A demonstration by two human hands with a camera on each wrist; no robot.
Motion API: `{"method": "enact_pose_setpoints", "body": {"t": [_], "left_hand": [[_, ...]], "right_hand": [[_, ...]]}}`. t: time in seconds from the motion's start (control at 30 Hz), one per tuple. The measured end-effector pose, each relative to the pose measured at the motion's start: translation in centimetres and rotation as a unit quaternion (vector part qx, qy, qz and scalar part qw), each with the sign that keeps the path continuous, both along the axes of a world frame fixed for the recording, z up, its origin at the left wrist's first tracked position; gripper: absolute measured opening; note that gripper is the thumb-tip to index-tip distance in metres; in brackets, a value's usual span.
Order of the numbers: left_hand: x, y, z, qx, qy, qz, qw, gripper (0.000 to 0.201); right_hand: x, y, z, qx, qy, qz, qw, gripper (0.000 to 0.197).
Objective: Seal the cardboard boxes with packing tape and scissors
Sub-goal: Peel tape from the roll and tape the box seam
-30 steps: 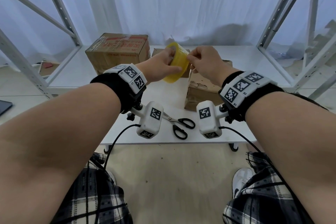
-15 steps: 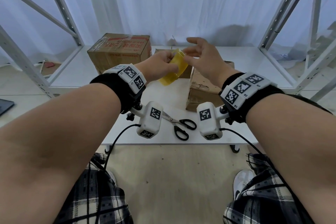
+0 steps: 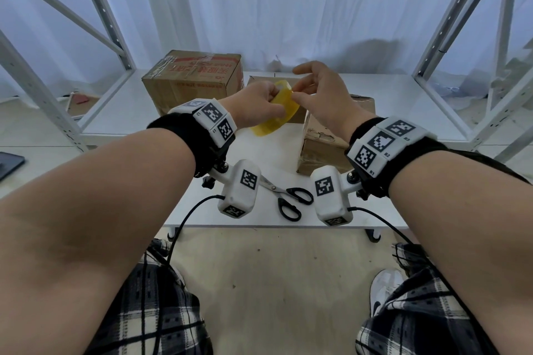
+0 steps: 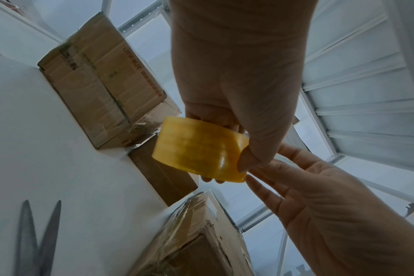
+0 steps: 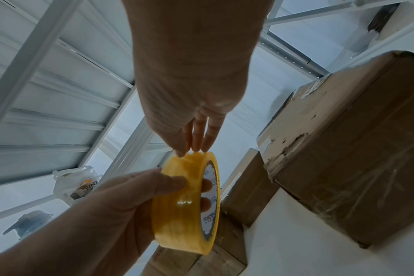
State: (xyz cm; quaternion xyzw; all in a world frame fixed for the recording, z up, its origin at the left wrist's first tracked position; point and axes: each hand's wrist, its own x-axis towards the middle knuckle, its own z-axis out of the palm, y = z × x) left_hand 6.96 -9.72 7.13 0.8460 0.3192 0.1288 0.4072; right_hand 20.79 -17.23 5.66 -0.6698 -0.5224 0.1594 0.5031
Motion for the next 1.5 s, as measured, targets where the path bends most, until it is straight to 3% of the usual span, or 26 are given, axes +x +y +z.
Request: {"method": "enact_pose_setpoints", "body": {"t": [0.43, 0.6, 0.73, 1.17, 1.27, 1.5], "left_hand": [[0.5, 0.0, -0.1, 0.031, 0.008, 0.005, 0.999, 0.034], [0.5, 0.2, -0.1, 0.03, 0.009, -0.002, 1.0, 0.021], [0.4, 0.3, 0.1, 0.034, 0.018, 0.003, 0.999, 0.037], [0.2, 0.6, -0.1, 0.042, 0.029, -0.003, 0.999, 0.023], [0.2, 0.5, 0.2, 0.039, 0.019, 0.004, 0.999, 0.034], [0.1, 0.2, 0.6, 0.038, 0.009, -0.001, 0.999, 0.035]], "right_hand": [[-0.2, -0.2, -0.1, 0.009, 0.001, 0.029, 1.0, 0.037], [-0.6, -0.1, -0.1, 0.011, 0.002, 0.042, 0.999, 0.038], [-0.6, -0.2, 0.1, 0.003, 0.019, 0.046, 0.999, 0.044], [-1.2, -0.2, -0.1, 0.013, -0.003, 0.044, 0.999, 0.037], [-1.2, -0.1, 0.0, 0.015, 0.012, 0.033, 0.999, 0.045], [-1.1, -0.4, 0.2, 0.029, 0.011, 0.025, 0.999, 0.039]]}}
